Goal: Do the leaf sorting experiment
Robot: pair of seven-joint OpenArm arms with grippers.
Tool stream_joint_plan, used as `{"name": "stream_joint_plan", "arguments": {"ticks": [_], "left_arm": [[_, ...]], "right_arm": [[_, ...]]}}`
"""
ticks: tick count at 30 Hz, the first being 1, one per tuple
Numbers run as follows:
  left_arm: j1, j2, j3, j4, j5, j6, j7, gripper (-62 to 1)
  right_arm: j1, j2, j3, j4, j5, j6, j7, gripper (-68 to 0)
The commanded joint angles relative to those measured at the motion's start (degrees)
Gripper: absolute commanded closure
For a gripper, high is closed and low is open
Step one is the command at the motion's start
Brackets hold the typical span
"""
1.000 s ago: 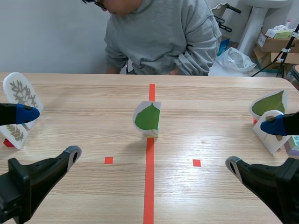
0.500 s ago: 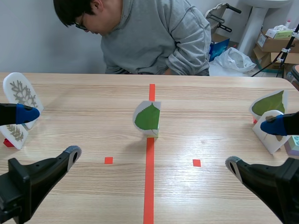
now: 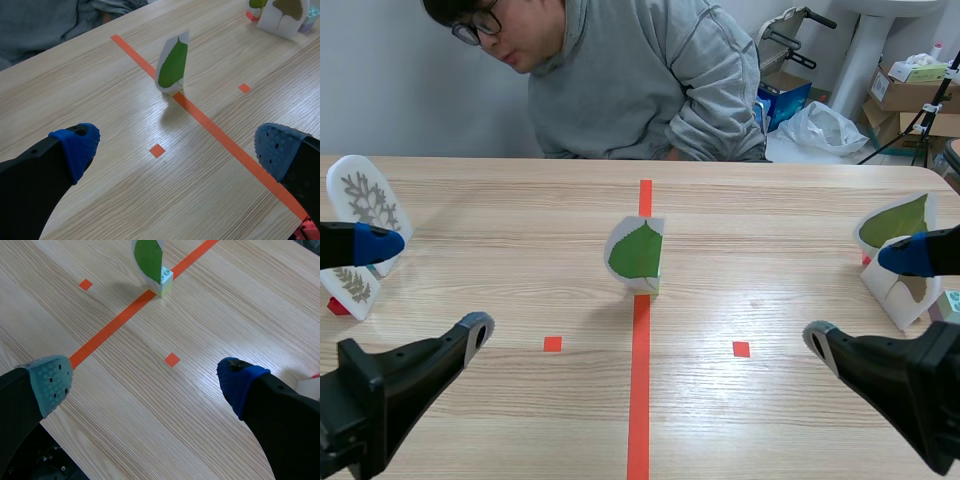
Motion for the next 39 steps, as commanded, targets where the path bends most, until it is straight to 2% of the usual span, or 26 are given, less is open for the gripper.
{"name": "stream_joint_plan", "arguments": {"ticks": [1,6,9,13,16,20,25,31,39], "left_arm": [[-0.17,0.15,-0.26,0.70,-0.44,-0.13,-0.83,-62.3],[-0.17,0.15,-0.26,0.70,-0.44,-0.13,-0.83,-62.3],[-0.20,0.15,-0.26,0.70,-0.46,-0.13,-0.87,-62.3],[-0.17,0.17,-0.26,0.70,-0.46,-0.13,-1.03,-62.3],[-0.22,0.94,-0.26,0.70,-0.46,-0.13,-1.07,-62.3],[-1.16,3.37,-0.26,0.70,-0.44,-0.13,-0.96,-62.3],[-0.96,5.73,-0.26,0.66,-0.28,-0.24,-0.76,-62.3],[-0.98,6.05,-0.28,0.66,-0.02,-0.24,-0.76,-62.3],[-0.98,6.03,-0.28,0.66,-0.02,-0.26,-0.79,-62.3]], "right_arm": [[1.05,0.63,0.28,-0.07,0.55,0.46,-0.09,-59.1],[5.22,1.03,0.26,-0.96,-1.42,0.46,-4.96,-59.1],[11.47,5.95,-2.03,-4.37,-1.90,0.46,-5.44,-59.1],[25.11,13.14,-12.04,-14.58,-1.97,0.46,-5.27,-59.1],[36.76,14.14,-21.79,-24.44,-2.51,0.46,-4.66,-59.0],[51.32,10.34,-32.74,-36.15,-7.04,0.46,-1.62,-54.8],[60.89,3.30,-40.65,-45.62,-13.84,0.46,0.39,-54.7],[65.88,-2.10,-46.53,-51.56,-17.94,0.46,3.43,-54.7],[66.14,-6.12,-49.70,-56.39,-23.50,0.46,7.82,-54.7]]}}
